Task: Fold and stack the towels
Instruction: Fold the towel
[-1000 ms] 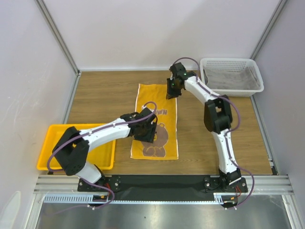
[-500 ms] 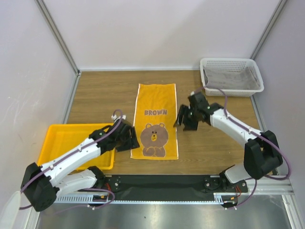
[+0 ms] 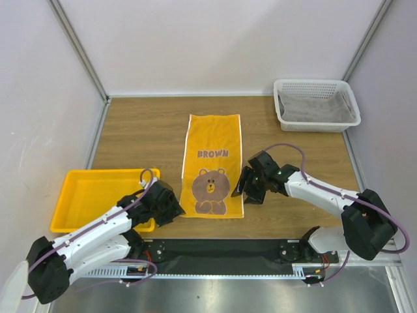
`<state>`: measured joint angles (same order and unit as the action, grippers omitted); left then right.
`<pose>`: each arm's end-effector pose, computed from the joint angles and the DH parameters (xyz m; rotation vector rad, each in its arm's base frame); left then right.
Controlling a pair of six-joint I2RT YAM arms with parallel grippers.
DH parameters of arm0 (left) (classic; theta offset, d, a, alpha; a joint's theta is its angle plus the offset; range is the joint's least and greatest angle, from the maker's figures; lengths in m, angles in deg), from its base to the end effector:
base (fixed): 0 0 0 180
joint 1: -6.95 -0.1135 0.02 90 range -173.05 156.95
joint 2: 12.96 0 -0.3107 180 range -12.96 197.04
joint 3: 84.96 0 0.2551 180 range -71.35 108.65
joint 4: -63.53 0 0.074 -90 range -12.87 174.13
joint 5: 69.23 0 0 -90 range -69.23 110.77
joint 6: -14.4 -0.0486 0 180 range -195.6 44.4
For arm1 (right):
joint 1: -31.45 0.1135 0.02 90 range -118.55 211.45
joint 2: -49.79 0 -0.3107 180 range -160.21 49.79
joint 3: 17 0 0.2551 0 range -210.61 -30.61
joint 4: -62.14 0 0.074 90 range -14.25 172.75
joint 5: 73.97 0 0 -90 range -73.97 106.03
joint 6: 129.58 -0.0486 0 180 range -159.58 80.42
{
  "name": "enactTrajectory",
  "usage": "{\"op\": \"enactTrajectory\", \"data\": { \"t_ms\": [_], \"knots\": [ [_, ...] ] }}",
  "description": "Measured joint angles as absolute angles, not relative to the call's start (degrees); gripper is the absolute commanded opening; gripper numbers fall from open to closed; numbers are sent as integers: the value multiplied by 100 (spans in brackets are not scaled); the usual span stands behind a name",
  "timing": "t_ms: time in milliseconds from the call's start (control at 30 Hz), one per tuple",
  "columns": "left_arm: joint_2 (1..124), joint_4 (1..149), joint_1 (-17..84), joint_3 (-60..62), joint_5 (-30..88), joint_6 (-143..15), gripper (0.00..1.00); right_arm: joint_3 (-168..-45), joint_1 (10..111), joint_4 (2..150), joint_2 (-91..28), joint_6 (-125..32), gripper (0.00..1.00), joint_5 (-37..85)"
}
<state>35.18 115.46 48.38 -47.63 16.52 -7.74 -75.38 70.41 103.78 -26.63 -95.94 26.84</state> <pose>0.0919 -0.0763 0.1882 -0.6565 2.6871 -0.4876 0.1895 0.1650 0.2314 0.3560 2.8055 0.7464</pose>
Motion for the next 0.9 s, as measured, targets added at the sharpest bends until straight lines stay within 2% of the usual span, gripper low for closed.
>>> {"op": "enactTrajectory", "data": {
  "t_ms": [400,500,633,900],
  "knots": [
    [3343,10964,4840,-5143,1637,-372,54,-6666,7308,10408,-2081,-10217,59,2441],
    [3345,10888,4840,-5198,1600,-348,49,-6489,7343,10365,-1996,-10335,58,2402],
    [3356,10809,4840,-5285,1501,-324,37,-6303,7402,10196,-1996,-10442,57,2399],
    [3465,10588,4840,-5366,1479,-239,27,-6083,7504,9910,-2007,-10593,53,2399]
  ]
}}
